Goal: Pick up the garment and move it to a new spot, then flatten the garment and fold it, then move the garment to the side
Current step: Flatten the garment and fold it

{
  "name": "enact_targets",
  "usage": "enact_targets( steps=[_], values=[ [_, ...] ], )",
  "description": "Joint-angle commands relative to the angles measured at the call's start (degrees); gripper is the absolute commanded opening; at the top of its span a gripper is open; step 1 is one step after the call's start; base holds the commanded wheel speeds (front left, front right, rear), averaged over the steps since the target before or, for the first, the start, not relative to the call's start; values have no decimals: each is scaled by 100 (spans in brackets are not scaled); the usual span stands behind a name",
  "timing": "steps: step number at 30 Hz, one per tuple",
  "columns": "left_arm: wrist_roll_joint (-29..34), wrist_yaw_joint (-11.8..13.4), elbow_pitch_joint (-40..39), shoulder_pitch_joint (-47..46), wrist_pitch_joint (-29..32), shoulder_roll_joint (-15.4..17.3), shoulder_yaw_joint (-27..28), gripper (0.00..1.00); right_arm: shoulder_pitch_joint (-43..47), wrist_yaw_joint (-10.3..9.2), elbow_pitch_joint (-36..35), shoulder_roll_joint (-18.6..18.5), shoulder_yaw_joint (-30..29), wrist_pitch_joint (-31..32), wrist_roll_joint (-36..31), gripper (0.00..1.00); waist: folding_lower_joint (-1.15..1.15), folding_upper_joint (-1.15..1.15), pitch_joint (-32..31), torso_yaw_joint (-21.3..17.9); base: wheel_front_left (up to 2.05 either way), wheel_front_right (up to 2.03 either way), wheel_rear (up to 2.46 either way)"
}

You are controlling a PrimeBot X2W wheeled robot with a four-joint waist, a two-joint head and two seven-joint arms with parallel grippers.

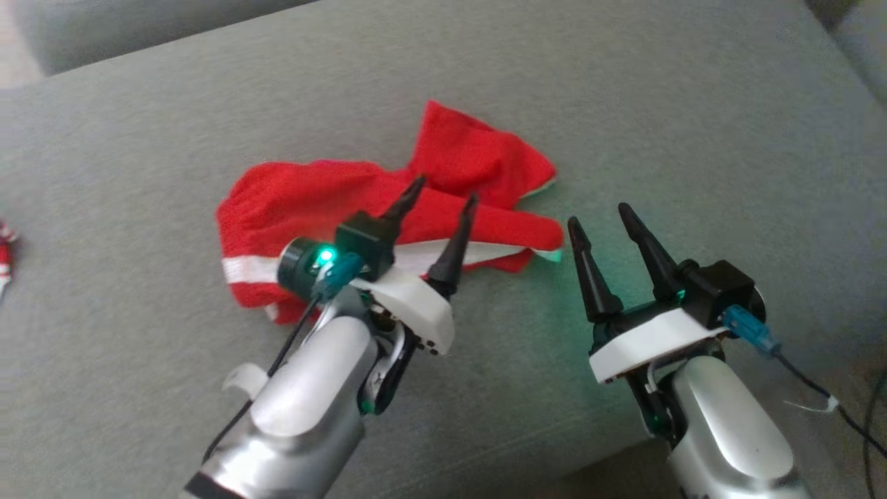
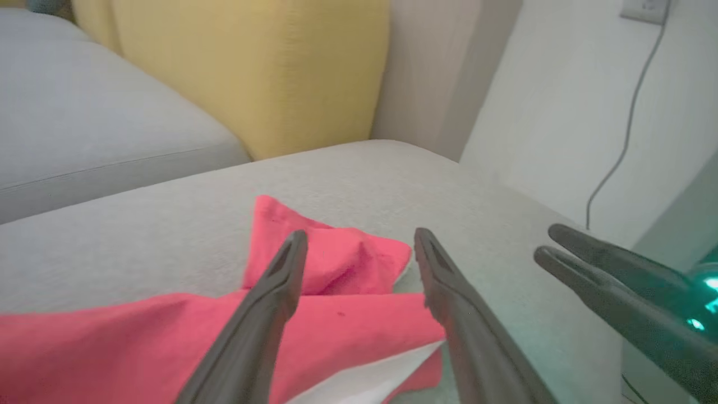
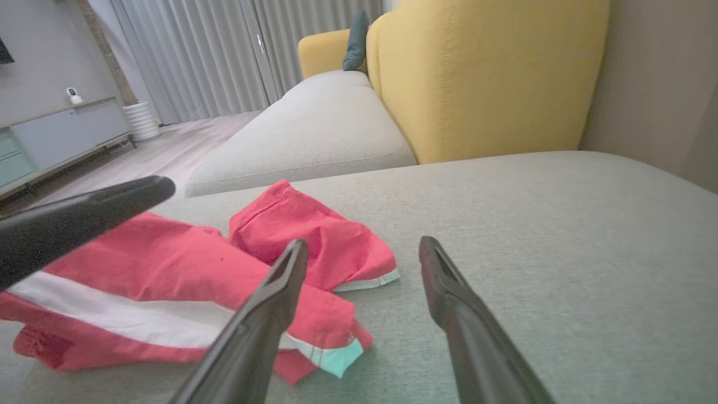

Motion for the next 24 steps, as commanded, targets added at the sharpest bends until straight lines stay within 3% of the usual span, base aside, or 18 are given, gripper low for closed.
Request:
enact_targets(
  steps=[1, 12, 18, 24],
  values=[
    [84, 66, -203, -14, -32, 20, 293, 100, -85, 42, -109, 24, 126, -54, -63, 100, 0, 0, -99, 278, 0, 0, 0],
    [566, 123, -545, 928, -32, 20, 1565, 100, 14, 42, 741, 24, -188, -54, -502, 100, 0, 0, -263, 1005, 0, 0, 0],
    [656, 102, -830, 1378, -32, 20, 2014, 100, 130, 42, 954, 24, -627, -54, -668, 100, 0, 0, -315, 1175, 0, 0, 0],
    [678, 128, -1047, 1696, -32, 20, 2349, 100, 186, 42, 1210, 24, -710, -54, -627, 100, 0, 0, -355, 1258, 0, 0, 0]
  ],
)
